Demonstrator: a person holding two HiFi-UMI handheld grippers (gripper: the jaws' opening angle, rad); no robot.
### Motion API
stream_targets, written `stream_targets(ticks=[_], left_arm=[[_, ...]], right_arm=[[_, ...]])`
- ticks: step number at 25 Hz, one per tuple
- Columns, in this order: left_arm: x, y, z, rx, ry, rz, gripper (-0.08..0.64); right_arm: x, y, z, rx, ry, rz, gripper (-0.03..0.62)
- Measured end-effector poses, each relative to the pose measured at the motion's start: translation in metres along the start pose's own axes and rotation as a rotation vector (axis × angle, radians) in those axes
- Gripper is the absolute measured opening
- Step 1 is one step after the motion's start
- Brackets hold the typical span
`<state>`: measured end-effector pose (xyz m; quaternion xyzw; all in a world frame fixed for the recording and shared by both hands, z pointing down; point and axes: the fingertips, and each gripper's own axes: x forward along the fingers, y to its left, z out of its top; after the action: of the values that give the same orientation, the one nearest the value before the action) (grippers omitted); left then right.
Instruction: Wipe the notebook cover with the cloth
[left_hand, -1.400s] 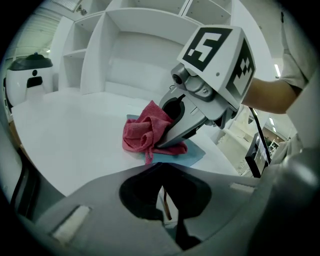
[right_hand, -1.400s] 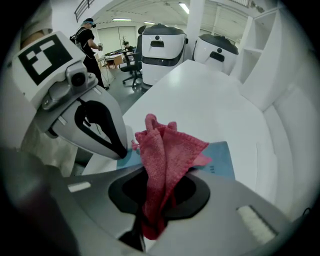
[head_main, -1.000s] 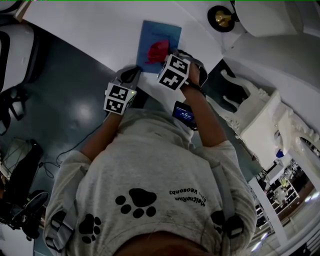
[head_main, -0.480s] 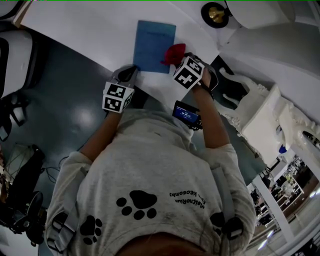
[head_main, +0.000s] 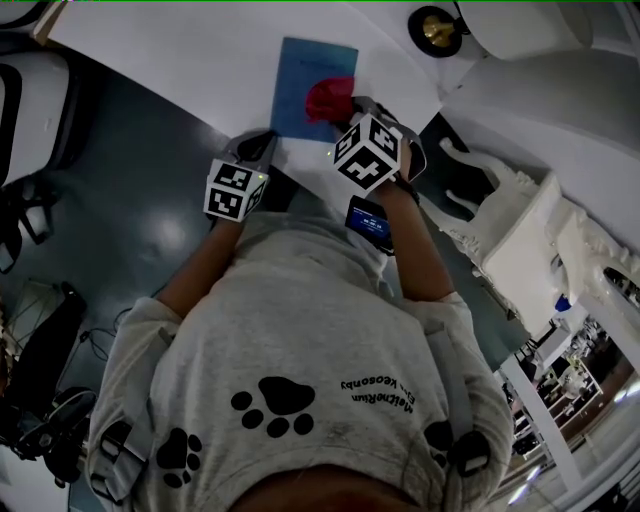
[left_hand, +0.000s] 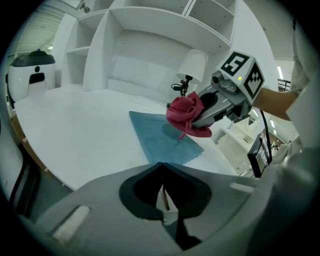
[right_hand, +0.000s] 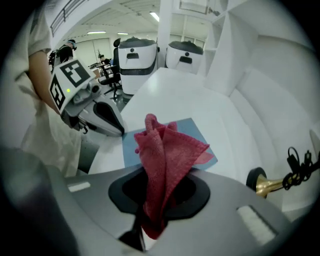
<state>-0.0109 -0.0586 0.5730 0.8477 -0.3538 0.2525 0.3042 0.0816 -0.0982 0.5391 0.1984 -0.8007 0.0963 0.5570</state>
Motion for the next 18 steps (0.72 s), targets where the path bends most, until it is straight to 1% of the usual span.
stream_targets(ticks=[4,8,11,13,18], left_arm=[[-0.001,-0.001,0.001,-0.008,-0.004,0.001,-0.003],[0.001,-0.001,-0.001,-0.006,-0.011,-0.001,-0.003],[0.001,-0.001,-0.001,-0.008,-0.007,0.000,-0.003],[0.000,0.000,-0.003,-0.008,-0.003,0.001,-0.003],[0.001,0.000,-0.001,-0.001,-0.017,-0.003,-0.003]], right_arm=[[0.008,0.028,0.040,-0.099,-0.046,0.046,0.071],[0.030,0.056,0.061,-0.196,-0.035,0.098,0.071],[0.052,0.074,0.057,-0.250,0.020,0.149,0.071],[0.064,0.081,0.051,-0.281,0.059,0.167,0.071],[0.064,0.082,0.045,-0.277,0.069,0.183,0.069]])
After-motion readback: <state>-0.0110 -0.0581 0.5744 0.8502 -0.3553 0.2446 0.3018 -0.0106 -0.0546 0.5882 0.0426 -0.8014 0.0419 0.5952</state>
